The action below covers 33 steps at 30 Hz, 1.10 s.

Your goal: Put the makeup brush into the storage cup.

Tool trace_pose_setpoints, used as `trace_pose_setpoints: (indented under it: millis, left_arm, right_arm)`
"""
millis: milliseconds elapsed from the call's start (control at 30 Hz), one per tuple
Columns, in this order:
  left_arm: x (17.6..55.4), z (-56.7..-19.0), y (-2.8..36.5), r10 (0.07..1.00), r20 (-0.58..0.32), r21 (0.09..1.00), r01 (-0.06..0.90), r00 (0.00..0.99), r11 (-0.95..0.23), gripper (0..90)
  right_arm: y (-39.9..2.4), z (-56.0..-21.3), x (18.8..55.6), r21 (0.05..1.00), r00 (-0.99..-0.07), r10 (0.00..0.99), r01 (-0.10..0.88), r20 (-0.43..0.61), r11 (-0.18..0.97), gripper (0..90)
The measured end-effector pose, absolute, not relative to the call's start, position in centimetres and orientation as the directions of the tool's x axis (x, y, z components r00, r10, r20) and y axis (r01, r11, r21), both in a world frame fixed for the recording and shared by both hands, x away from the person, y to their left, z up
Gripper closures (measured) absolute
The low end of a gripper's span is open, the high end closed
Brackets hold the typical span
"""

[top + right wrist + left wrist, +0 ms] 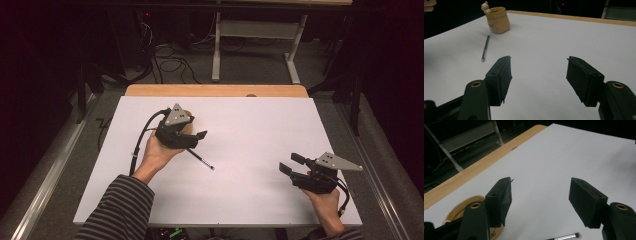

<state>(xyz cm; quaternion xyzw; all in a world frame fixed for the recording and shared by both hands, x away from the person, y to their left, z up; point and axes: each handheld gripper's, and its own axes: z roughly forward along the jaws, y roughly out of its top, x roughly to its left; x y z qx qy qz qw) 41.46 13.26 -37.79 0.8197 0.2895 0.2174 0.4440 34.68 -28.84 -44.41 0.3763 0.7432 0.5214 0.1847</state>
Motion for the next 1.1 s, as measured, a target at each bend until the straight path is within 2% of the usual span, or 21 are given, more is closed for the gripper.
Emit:
trace_pose_setpoints:
  millis: [200, 1100]
  left_arm:
    - [41.9, -37.8, 12.7, 0.638, 0.079, 0.813, 0.321, 0.766, -0.486, 34.7]
    - [43.2, -38.6, 12.0, 0.565, 0.124, 0.665, 0.355, 0.815, -0.658, 29.6]
  right_arm:
    - [-28.9, -44.4, 34.7, 0.914, -0.647, 0.753, 0.369, 0.121, 0.171, 37.7]
    - [-28.8, -44.4, 34.7, 0.912, -0.647, 0.753, 0.374, 0.123, 0.172, 37.8]
